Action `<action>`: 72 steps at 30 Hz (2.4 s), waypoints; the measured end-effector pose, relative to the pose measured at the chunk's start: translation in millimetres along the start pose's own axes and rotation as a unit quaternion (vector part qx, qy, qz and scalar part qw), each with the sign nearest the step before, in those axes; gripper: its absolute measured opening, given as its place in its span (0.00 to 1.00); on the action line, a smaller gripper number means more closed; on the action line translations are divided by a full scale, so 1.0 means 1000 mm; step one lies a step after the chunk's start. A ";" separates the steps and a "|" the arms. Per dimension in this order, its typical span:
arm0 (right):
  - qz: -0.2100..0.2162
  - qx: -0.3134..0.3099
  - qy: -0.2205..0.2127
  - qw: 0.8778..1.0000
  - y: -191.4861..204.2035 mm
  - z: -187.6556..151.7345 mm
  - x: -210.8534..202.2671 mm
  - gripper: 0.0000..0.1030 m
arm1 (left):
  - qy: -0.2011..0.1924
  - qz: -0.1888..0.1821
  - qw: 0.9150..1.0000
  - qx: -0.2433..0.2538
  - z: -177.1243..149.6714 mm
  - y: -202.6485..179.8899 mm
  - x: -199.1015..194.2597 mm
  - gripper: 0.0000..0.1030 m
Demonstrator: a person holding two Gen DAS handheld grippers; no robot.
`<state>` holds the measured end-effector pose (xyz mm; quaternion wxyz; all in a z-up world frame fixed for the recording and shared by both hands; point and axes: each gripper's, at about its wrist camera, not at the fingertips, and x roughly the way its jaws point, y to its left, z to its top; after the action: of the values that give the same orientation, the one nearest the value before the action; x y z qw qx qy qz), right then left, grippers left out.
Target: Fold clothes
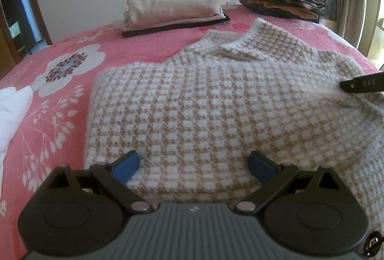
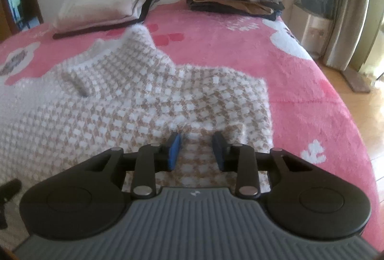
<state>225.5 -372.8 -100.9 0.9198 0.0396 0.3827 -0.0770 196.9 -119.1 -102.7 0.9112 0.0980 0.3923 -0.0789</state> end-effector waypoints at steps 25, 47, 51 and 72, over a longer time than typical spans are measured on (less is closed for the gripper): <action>-0.020 -0.020 -0.027 0.999 0.010 -0.008 -0.004 0.29 | -0.088 -0.002 0.996 -0.013 -0.028 0.002 -0.003 0.99; -0.026 -0.028 -0.025 0.999 0.012 -0.011 -0.003 0.30 | -0.113 0.013 0.992 -0.055 0.026 0.051 -0.015 0.97; -0.020 -0.033 -0.026 0.999 0.011 -0.011 -0.004 0.30 | -0.105 -0.019 0.992 -0.060 0.054 0.071 0.003 0.97; 0.196 0.195 0.028 0.961 -0.014 0.136 0.074 0.60 | 0.050 -0.191 0.967 -0.159 0.198 0.060 0.174 0.73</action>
<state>369.5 -412.5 -57.4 0.8801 0.2945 0.3709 0.0333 466.8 -120.5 -90.0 0.8622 -0.1216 0.4563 -0.1834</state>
